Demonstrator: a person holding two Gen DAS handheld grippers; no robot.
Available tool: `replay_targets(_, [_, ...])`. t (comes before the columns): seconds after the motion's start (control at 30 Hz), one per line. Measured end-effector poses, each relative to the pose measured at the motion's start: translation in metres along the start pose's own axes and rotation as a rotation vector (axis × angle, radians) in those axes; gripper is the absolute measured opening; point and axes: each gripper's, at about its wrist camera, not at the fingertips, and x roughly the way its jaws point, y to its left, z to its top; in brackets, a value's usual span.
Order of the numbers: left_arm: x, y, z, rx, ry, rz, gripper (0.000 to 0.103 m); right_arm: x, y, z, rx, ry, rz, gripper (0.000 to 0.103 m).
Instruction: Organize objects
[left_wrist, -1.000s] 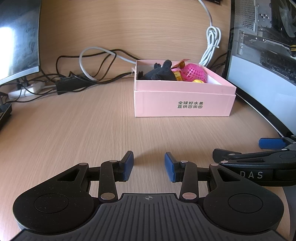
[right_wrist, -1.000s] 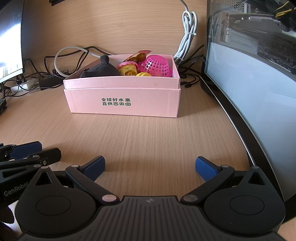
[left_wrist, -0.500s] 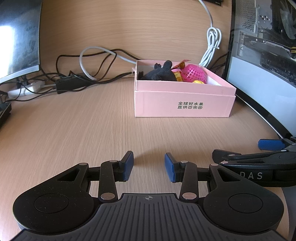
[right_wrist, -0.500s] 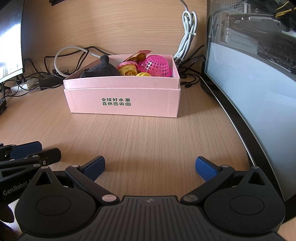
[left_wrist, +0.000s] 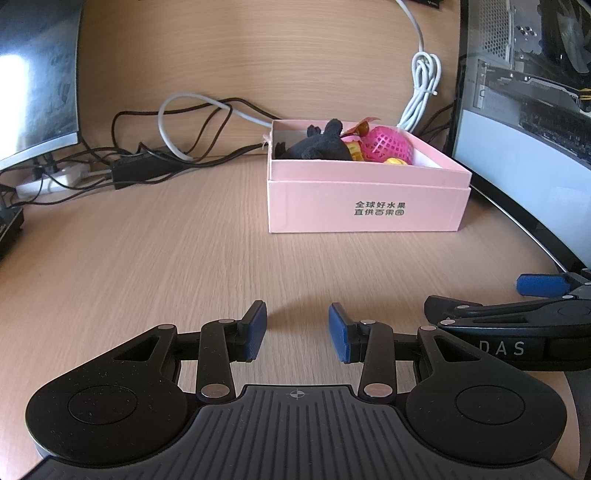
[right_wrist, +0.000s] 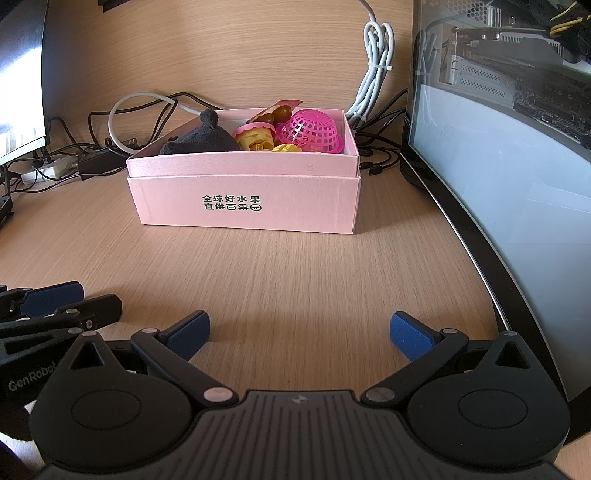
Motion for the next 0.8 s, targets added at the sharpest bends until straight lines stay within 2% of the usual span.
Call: replay_targets(0.8, [-0.0002,0.0012,-0.0004,-0.010,-0.001,-0.006,0.042,0.0001,-0.0004,0.0000,0.000,0.000,0.001,0.103])
